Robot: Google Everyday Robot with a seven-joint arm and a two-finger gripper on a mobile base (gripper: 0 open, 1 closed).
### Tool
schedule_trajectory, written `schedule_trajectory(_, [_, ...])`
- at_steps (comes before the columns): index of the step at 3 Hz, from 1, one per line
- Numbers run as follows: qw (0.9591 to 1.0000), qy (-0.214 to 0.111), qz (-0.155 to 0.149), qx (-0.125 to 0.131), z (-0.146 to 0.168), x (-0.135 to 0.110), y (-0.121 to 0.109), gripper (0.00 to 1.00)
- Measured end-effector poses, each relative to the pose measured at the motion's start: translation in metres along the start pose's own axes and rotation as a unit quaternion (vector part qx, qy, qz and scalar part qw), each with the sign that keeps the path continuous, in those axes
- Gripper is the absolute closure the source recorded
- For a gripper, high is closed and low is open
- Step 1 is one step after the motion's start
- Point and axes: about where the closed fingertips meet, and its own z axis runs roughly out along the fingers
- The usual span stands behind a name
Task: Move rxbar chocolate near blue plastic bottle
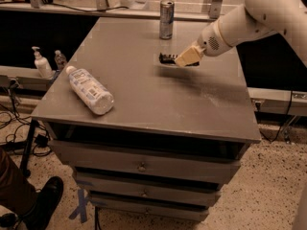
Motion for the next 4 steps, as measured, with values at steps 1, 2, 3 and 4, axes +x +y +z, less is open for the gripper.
schedule_trajectory(1, [0.9991, -0.033, -0.007, -0.026, -0.003, -0.032, 0.039, 1.0])
schedule_trajectory(2, [0.9991, -0.032, -0.007, -0.026, -0.003, -0.032, 0.039, 1.0])
schedule_trajectory(3, [0.9985, -0.034, -0.018, -0.038, 0.014, -0.038, 0.058, 1.0])
schedule_trajectory(4, [0.9965, -0.037, -0.046, -0.06, 0.05, -0.049, 0.086, 1.0])
